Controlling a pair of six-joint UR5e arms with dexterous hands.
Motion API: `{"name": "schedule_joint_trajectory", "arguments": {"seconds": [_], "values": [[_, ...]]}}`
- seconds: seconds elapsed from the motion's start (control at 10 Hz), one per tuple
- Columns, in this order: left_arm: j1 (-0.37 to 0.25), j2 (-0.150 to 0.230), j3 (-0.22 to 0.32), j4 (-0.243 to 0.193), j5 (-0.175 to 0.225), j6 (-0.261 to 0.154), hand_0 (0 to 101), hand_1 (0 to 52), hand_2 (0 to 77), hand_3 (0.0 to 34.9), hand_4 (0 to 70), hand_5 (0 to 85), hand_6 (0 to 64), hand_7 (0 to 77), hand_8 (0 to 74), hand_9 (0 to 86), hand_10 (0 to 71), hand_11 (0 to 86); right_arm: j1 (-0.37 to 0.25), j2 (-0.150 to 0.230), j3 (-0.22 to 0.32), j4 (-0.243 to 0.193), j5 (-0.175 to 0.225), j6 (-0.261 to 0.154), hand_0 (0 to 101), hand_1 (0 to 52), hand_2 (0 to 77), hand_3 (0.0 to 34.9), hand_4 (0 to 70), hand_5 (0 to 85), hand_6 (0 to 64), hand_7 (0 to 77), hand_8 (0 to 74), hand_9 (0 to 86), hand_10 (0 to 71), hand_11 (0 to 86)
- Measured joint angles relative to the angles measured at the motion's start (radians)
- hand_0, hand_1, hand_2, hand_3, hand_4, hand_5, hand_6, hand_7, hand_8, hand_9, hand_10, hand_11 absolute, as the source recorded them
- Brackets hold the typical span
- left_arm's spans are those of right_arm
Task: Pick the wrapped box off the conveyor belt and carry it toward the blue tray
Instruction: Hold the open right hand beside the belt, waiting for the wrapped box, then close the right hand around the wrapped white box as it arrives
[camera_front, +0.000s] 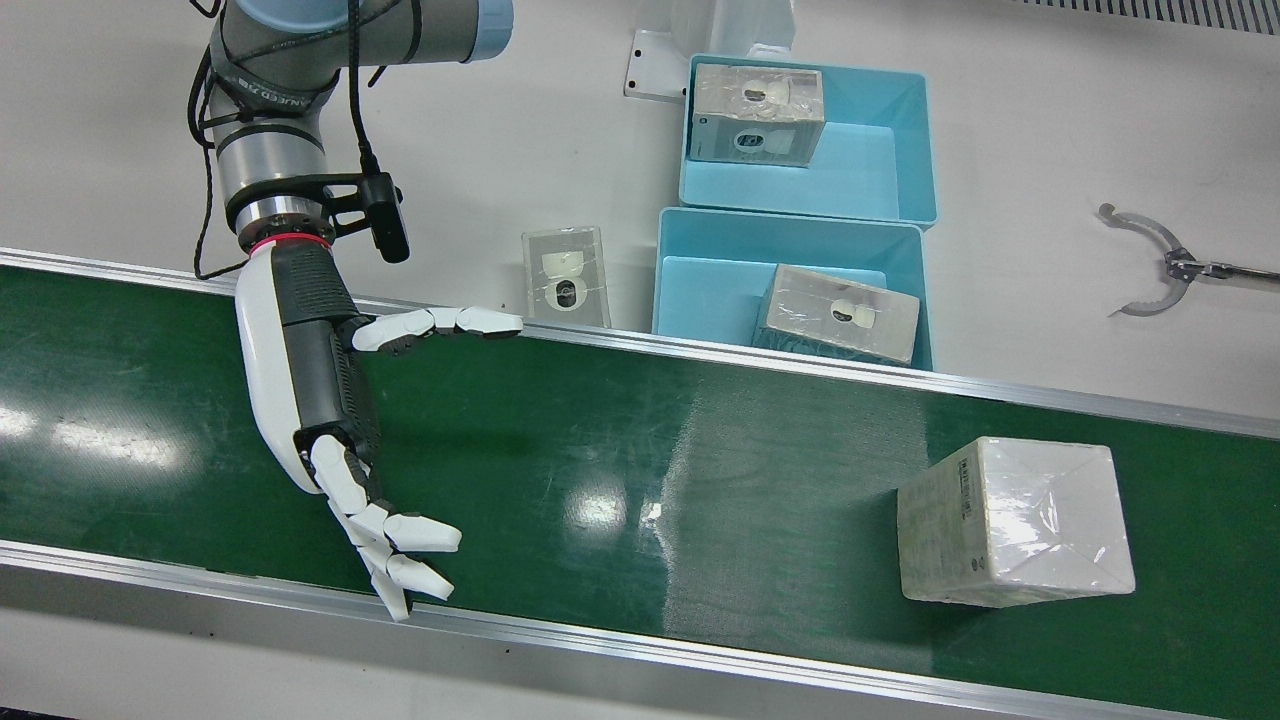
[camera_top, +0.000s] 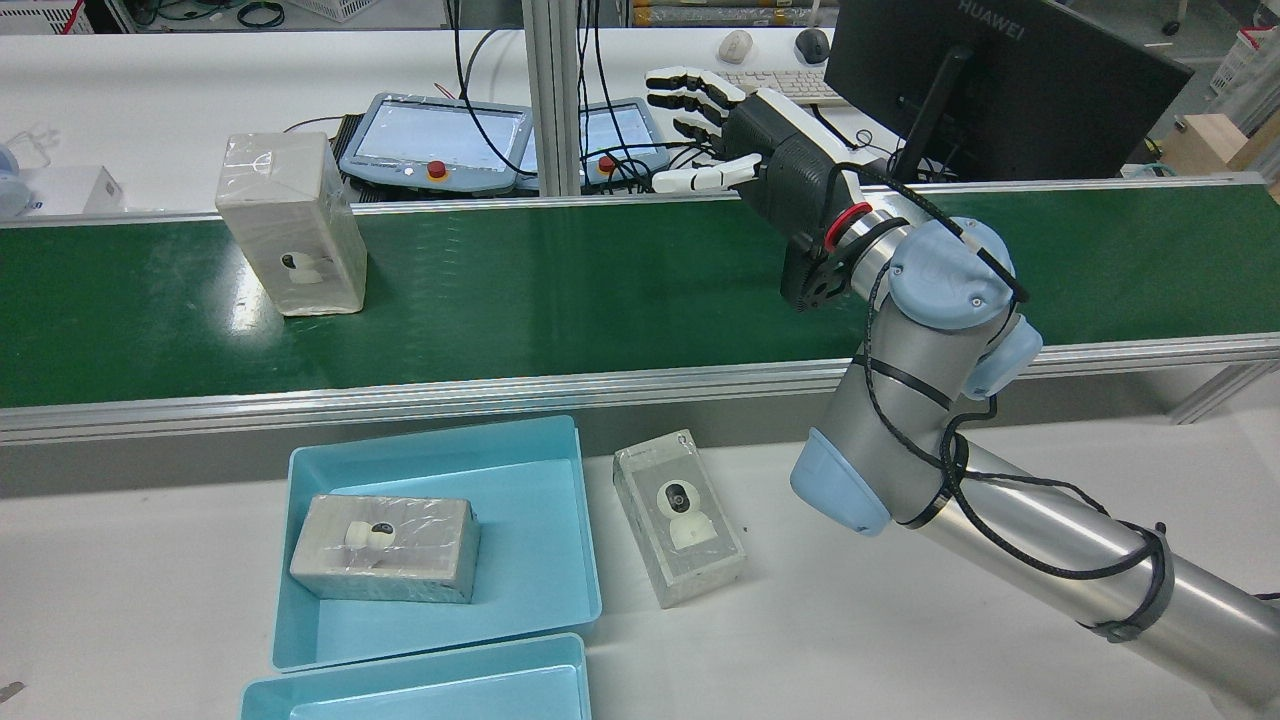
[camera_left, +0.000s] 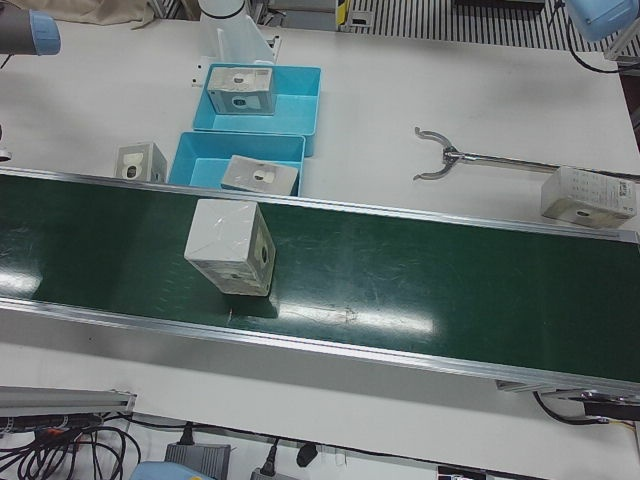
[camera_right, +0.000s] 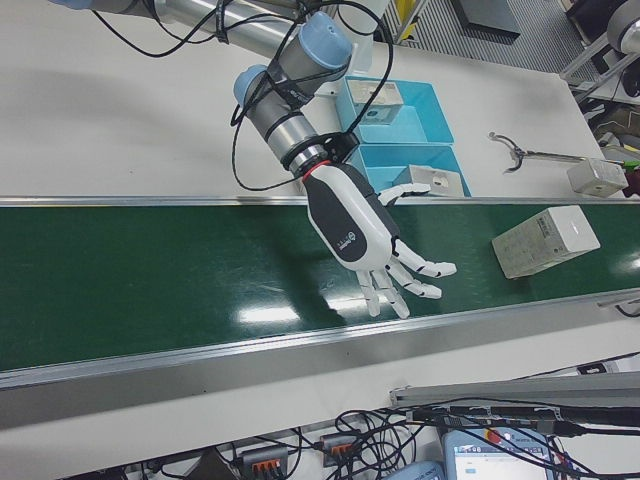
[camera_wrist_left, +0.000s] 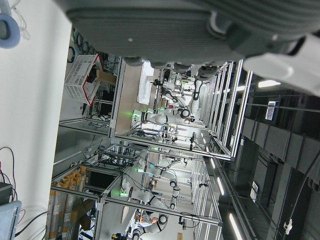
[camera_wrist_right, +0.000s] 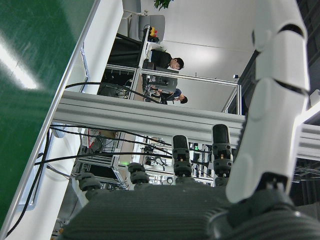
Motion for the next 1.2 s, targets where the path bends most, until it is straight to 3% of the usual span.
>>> {"name": "schedule_joint_trajectory", "arguments": {"seconds": [1.2], "values": [[0.000, 0.000, 0.000, 0.000, 0.000, 0.000, 0, 0.0, 1.1, 0.0, 0.0, 0.5, 0.0, 0.5, 0.5, 0.5, 0.5, 0.0, -0.011, -0.007, 0.000, 0.000, 0.000, 0.000, 44, 11.5, 16.4, 30.1, 10.4, 27.3, 0.0, 20.7, 2.2, 8.7, 2.7, 4.4]]}}
